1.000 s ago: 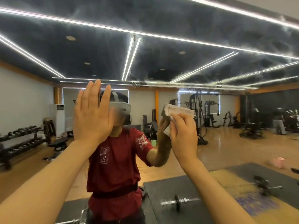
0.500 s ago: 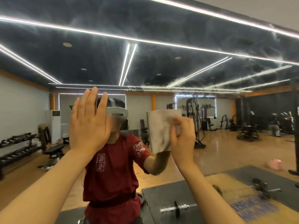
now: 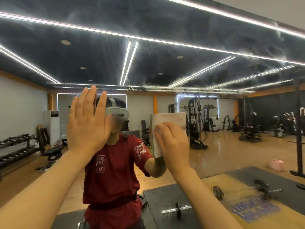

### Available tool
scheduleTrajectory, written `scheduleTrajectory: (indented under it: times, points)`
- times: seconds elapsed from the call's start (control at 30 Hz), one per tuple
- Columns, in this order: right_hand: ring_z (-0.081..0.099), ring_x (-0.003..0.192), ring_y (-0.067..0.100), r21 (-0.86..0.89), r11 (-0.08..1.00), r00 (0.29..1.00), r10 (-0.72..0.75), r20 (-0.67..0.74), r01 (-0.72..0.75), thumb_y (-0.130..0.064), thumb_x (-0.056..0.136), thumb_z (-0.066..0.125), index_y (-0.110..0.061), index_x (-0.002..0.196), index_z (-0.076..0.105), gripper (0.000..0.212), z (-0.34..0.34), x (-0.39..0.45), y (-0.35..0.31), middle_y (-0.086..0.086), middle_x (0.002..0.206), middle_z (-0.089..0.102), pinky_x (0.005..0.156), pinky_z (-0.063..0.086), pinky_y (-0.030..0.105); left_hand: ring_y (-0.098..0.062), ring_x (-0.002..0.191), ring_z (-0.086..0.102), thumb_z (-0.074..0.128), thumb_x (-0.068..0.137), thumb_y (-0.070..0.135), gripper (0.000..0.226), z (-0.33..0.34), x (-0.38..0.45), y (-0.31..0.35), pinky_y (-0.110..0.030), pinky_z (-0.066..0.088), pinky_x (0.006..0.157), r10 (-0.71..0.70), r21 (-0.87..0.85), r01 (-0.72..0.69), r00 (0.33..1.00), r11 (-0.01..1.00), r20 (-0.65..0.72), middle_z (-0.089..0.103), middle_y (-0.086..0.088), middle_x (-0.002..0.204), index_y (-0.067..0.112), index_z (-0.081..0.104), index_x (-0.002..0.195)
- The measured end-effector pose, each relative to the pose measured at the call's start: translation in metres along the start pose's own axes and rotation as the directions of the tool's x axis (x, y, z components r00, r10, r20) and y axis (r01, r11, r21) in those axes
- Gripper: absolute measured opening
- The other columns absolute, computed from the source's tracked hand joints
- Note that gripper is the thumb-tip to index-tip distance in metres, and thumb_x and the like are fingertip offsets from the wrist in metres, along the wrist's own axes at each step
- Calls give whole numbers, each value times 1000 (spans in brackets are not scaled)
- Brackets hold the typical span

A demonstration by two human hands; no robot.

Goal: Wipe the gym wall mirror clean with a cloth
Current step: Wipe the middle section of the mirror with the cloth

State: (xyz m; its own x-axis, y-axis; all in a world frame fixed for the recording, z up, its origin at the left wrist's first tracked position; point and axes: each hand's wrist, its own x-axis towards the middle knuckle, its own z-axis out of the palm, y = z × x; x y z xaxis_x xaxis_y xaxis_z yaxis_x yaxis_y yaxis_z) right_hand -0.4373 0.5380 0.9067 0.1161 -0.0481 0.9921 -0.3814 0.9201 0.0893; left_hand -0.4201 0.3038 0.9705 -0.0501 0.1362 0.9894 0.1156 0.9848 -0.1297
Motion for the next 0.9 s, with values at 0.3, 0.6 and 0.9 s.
scheduleTrajectory:
  times: [0.3,0.6,0.9]
  points:
    - [32,142,28,66,998,1000,-7,19,6,-6,93,52,-10,140,42,48,30,-21,-4,14,151,37,120,22,36,-36,146,18,35,97,34,61,0,0,-1,-38,-2,121,8,-15,-9,1000,1000,-10,24,-21,157,6,32,150]
    - [7,152,22,-31,995,977,102,188,-97,-26,104,24,-16,156,18,53,23,54,32,5,164,13,122,9,49,-36,147,17,36,96,33,60,-1,0,1,-43,5,121,-2,7,2,1000,1000,8,23,-22,157,6,32,150]
    - [0,152,23,-110,954,938,294,184,-278,-39,101,23,-14,157,13,63,17,-20,15,5,166,2,120,3,56,-36,145,17,40,94,31,59,-2,2,7,-46,4,120,-41,-54,42,999,998,8,27,-21,154,4,36,146]
